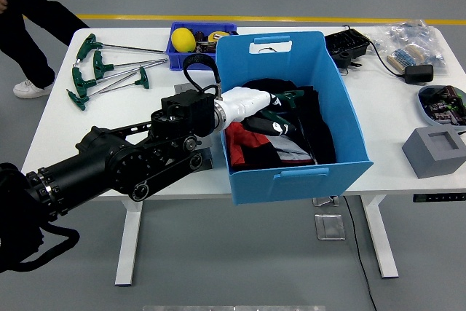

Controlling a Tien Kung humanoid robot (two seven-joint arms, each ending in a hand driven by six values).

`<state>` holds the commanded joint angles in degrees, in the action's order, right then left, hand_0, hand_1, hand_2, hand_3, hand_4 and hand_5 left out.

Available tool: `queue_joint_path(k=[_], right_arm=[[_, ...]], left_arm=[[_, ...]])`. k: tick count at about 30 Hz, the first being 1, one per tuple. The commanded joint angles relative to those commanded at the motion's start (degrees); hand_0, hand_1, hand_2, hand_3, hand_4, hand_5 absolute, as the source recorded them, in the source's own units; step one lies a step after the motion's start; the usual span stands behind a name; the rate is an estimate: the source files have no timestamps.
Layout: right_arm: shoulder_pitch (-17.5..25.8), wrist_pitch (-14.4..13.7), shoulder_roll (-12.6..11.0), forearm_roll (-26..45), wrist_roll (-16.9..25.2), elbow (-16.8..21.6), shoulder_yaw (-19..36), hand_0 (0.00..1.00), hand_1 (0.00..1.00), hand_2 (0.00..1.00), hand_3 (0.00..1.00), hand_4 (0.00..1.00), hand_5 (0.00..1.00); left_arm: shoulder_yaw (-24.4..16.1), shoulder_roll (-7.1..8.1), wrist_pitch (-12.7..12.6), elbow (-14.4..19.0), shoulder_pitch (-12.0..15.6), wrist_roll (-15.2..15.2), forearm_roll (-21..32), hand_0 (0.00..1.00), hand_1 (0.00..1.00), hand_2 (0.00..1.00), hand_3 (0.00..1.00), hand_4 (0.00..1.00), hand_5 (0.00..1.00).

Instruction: Lift tool from toolbox,place it in box,lift tool from toolbox,place it in box

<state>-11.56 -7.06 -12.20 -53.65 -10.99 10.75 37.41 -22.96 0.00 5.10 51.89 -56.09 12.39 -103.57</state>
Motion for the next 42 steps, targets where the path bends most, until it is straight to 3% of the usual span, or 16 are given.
queue_joint_path(k=[1, 2, 8, 11, 19, 20, 25, 26, 29, 31, 32, 36, 39, 42], right_arm=[[0.02, -0.01, 0.00, 0.02, 0.00, 0.00, -0.02, 0.628, 0.627, 0.683, 0.550, 0.805, 0.638], [0.04, -0.02, 0.00, 0.03, 0.00, 0.01, -0.02, 0.625, 0.627, 0.683, 0.550, 0.805, 0.638], [0.15, -0.02, 0.01, -0.04, -0.06, 0.02, 0.06, 0.624, 0.626, 0.683, 0.550, 0.805, 0.639], [0.12, -0.05, 0.02, 0.16, -0.01, 0.01, -0.06, 0.624, 0.626, 0.683, 0.550, 0.805, 0.639], [0.05, -0.20, 0.03, 1.32, 0.27, -0.07, -0.60, 0.624, 0.626, 0.683, 0.550, 0.805, 0.640], [0.09, -0.22, 0.04, 1.45, 0.30, -0.09, -0.63, 0.622, 0.626, 0.682, 0.550, 0.805, 0.640], [0.11, -0.30, 0.04, 2.03, 0.48, -0.15, -0.86, 0.622, 0.626, 0.682, 0.550, 0.805, 0.640], [0.09, -0.29, 0.02, 2.08, 0.50, -0.15, -0.88, 0.622, 0.626, 0.682, 0.550, 0.805, 0.641], [-0.01, -0.33, -0.02, 2.39, 0.63, -0.17, -1.06, 0.622, 0.626, 0.682, 0.550, 0.805, 0.641], [-0.07, -0.37, -0.06, 2.61, 0.72, -0.18, -1.16, 0.622, 0.626, 0.682, 0.550, 0.805, 0.641], [-0.07, -0.38, -0.07, 2.68, 0.76, -0.19, -1.15, 0.622, 0.624, 0.682, 0.550, 0.805, 0.641], [-0.08, -0.46, -0.03, 2.81, 0.83, -0.23, -0.93, 0.622, 0.624, 0.682, 0.550, 0.805, 0.641], [-0.01, -0.52, 0.11, 2.35, 0.72, -0.27, -0.31, 0.622, 0.625, 0.682, 0.550, 0.804, 0.641], [0.13, -0.41, 0.21, 1.48, 0.54, -0.28, 0.34, 0.622, 0.625, 0.682, 0.550, 0.804, 0.641]], left_arm=[[0.03, 0.00, 0.12, -0.05, 0.04, 0.12, -2.61, 0.891, 0.933, 0.998, 0.791, 0.827, 0.998], [0.04, 0.00, 0.12, -0.11, 0.09, 0.16, -5.21, 0.998, 0.998, 0.998, 0.794, 0.830, 0.998], [-0.97, 0.00, -1.43, -0.07, 0.63, -0.51, -20.11, 0.998, 0.998, 0.998, 0.786, 0.830, 0.998], [-2.06, 0.00, -4.32, 0.10, 1.21, -1.60, -26.43, 0.998, 0.998, 0.998, 0.786, 0.830, 0.998], [-8.74, 0.00, -14.23, 2.69, 4.36, -4.59, -26.43, 0.998, 0.998, 0.998, 0.767, 0.821, 0.998], [-9.88, 0.00, -14.84, 3.30, 4.95, -4.70, -26.43, 0.872, 0.859, 0.884, 0.713, 0.827, 0.808], [-17.51, 1.00, -17.92, 7.55, 8.74, -5.82, -26.43, 0.872, 0.859, 0.884, 0.713, 0.827, 0.808], [-18.91, 1.13, -18.41, 8.33, 9.45, -6.05, -26.43, 0.731, 0.725, 0.765, 0.700, 0.827, 0.753], [-23.30, 1.70, -20.08, 11.08, 11.67, -7.05, -23.89, 0.731, 0.725, 0.765, 0.700, 0.827, 0.753], [-26.45, 2.32, -20.59, 13.49, 13.43, -8.43, -19.70, 0.731, 0.725, 0.765, 0.700, 0.827, 0.753], [-27.88, 2.66, -20.74, 14.70, 14.34, -8.99, -17.73, 0.385, 0.570, 0.629, 0.631, 0.748, 0.570], [-31.52, 4.83, -21.04, 19.54, 17.85, -10.68, -10.36, 0.385, 0.570, 0.629, 0.631, 0.748, 0.570], [-33.97, 6.94, -19.43, 22.81, 21.43, -12.30, -4.65, 0.342, 0.538, 0.601, 0.635, 0.754, 0.572], [-36.45, 8.04, -17.23, 24.61, 24.43, -12.58, -1.02, 0.342, 0.538, 0.601, 0.635, 0.754, 0.572]])
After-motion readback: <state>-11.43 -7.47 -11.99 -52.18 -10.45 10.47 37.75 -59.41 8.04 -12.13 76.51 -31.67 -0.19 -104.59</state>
